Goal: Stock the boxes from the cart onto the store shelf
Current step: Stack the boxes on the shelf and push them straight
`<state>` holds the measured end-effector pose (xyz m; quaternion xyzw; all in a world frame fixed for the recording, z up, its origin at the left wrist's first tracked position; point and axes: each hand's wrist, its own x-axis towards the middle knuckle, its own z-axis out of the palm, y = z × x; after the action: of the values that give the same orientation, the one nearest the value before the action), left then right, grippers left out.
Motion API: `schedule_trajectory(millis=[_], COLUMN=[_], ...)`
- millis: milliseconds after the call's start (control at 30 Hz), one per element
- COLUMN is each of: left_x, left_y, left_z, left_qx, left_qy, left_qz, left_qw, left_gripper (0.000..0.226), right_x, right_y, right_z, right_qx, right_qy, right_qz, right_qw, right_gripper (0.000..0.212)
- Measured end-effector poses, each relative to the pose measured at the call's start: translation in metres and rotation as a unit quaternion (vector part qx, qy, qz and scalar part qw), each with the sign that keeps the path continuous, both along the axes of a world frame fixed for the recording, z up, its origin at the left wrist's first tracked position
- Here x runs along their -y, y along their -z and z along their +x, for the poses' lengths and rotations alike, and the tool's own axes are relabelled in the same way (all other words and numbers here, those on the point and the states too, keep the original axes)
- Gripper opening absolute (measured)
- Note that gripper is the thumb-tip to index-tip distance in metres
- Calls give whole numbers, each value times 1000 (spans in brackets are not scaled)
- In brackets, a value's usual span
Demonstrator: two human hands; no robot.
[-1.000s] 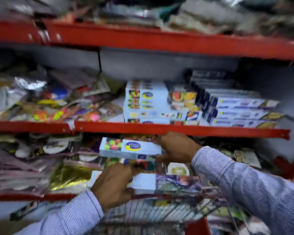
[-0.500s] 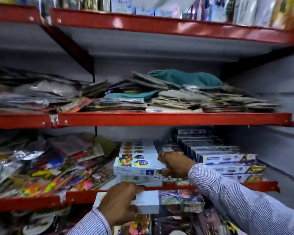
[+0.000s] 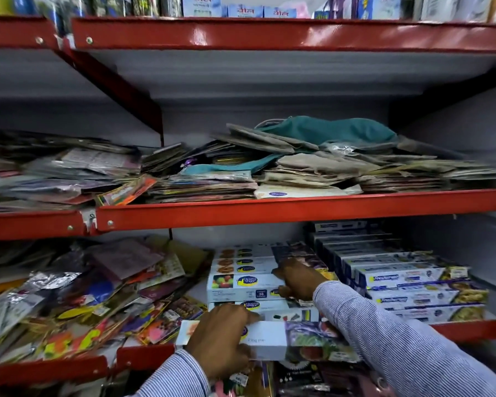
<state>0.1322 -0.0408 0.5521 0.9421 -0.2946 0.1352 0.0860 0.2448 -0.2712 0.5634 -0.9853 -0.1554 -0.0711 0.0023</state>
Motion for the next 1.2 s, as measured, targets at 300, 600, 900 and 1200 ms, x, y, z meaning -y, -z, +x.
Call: schedule_trajectory(millis=[300, 600, 900, 1200], left_x=[-4, 6, 32, 41], left_y=[12, 14, 3, 36], left_z=[12, 39, 73, 96], left_qx=[-6, 17, 72, 120], left_qy=[-9, -32, -45, 9], left_qz=[-5, -43, -66, -153], left_qw=[1000, 998, 994, 981], left_gripper=[57, 63, 45, 36], right_x=[-1, 2, 9, 12], right_y=[2, -2, -18, 5], right_z=[13, 20, 16, -10], right_qx=[3, 22, -34, 26], right_qy=[2, 2, -7, -14], right_qz=[39, 81, 95, 128], right_qw=[999, 996, 995, 991], right_gripper=[29, 14, 30, 38])
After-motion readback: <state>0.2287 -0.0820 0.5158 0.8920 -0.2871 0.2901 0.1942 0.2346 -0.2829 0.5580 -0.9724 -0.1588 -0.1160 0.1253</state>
